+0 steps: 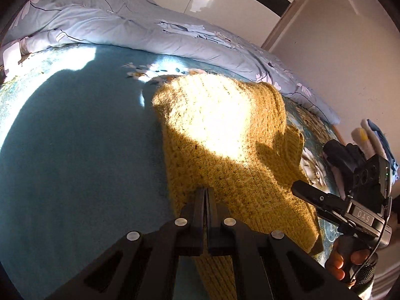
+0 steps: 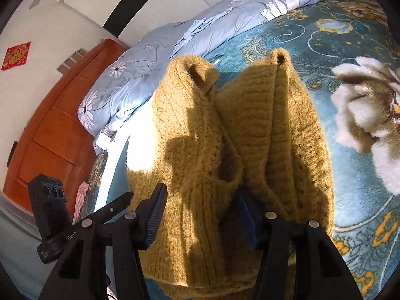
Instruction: Fold clothes
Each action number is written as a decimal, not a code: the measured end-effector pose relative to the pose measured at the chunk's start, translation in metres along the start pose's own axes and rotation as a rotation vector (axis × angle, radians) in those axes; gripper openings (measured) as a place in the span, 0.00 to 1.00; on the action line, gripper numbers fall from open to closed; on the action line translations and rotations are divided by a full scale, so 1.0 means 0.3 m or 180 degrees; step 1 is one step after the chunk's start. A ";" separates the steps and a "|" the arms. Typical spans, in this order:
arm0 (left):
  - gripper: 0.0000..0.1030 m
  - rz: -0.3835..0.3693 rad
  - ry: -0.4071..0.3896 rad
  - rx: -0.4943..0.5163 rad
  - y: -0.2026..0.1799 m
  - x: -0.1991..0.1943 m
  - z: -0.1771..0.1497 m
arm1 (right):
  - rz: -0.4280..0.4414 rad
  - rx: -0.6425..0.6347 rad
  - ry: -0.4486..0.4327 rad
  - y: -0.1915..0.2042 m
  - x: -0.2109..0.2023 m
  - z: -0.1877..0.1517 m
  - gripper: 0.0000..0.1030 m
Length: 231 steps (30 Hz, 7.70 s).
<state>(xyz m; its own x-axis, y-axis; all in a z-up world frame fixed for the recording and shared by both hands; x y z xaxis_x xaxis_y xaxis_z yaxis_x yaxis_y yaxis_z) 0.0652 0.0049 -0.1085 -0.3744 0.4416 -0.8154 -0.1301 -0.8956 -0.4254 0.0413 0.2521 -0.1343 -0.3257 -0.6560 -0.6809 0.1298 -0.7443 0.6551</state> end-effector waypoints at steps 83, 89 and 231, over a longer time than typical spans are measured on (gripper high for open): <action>0.66 -0.1229 0.0628 -0.0514 -0.010 0.046 -0.008 | 0.0616 0.0884 -0.0381 -0.171 -0.266 -0.241 0.26; 0.66 -0.1136 0.0402 -0.0435 -0.027 -0.012 0.052 | 0.0563 0.0738 -0.0365 -0.109 -0.279 -0.281 0.25; 0.51 -0.1160 0.0565 -0.0617 -0.098 0.142 -0.121 | 0.0191 -0.0037 0.0319 -0.217 -0.361 0.027 0.29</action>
<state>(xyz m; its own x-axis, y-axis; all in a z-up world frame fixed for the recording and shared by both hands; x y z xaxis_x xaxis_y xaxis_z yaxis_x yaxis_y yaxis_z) 0.0866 0.0520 -0.1449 -0.1706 0.7439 -0.6462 -0.0434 -0.6608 -0.7493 0.0605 0.3725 -0.1005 -0.2218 -0.7082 -0.6703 0.1574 -0.7044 0.6922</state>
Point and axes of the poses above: each gripper's, at about its wrist camera, not at the fingertips, and x roughly the way its jaws point, y to its left, z to its top, the point moved 4 cm from there along x, roughly the way its jaws point, and after that the axes turned 10 degrees about y, right-handed, at the moved point
